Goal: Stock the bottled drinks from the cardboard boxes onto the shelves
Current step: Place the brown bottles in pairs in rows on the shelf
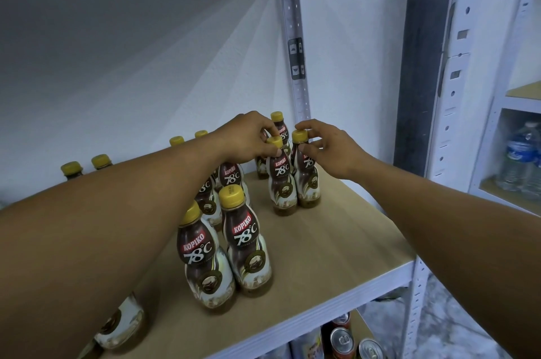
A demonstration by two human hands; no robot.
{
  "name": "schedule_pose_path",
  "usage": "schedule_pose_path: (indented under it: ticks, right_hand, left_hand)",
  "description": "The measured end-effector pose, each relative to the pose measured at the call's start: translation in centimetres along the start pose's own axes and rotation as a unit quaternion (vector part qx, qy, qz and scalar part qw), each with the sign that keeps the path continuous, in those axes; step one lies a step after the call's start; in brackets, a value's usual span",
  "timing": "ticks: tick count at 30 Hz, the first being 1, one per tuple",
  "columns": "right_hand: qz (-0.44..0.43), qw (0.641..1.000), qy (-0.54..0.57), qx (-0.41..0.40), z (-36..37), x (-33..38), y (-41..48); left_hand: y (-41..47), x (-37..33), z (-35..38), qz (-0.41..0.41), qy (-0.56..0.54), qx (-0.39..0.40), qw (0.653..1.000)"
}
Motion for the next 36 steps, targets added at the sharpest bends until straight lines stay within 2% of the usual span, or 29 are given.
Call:
schedule_pose_path:
  ticks: [9,12,17,21,26,31,36]
  right_hand:
    - [0.019,1.000,0.011,0.016,-0.2,-0.1,-0.5]
    - [0.020,0.999,-0.019,0.018,-0.8,0.9,-0.6]
    - [-0.007,0.997,-0.072,-0.020,-1.8,4.2,0.5]
    - [-0.027,0.997,-0.050,-0.060,-1.4,7.8,2.2]
    - [-0.055,0.996,-0.066,-0.009,1.6,10.9,4.2]
    - [-0.070,0.980,-0.133,0.128,5.7,11.5,5.5]
    - [-0.056,0.962,-0.172,0.206,8.3,11.1,6.3]
  left_hand:
    - [-1.1,0.3,-1.2,-0.003,-0.016,0.011,1.000]
    - [-2.3,0.8,-2.9,-0.007,-0.030,0.006,1.000]
    - [-4.2,3.1,-5.9,-0.027,-0.035,-0.010,0.999]
    - [-5.4,5.6,-7.5,-0.039,-0.038,-0.021,0.998]
    - [-6.1,8.5,-8.6,-0.057,-0.031,-0.026,0.998]
    - [-6.3,10.3,-7.7,-0.070,0.010,0.014,0.997]
    - [-6.0,10.8,-6.6,-0.074,0.043,0.034,0.996]
Point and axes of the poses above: each hand's wrist, its own y-axis towards the middle knuckle, its own z-axis out of the palm, x = y × z, the point moved 5 cm from there along y, towards the middle knuckle, and after that the axes turned 15 degrees about -z, right-handed, at the moved point
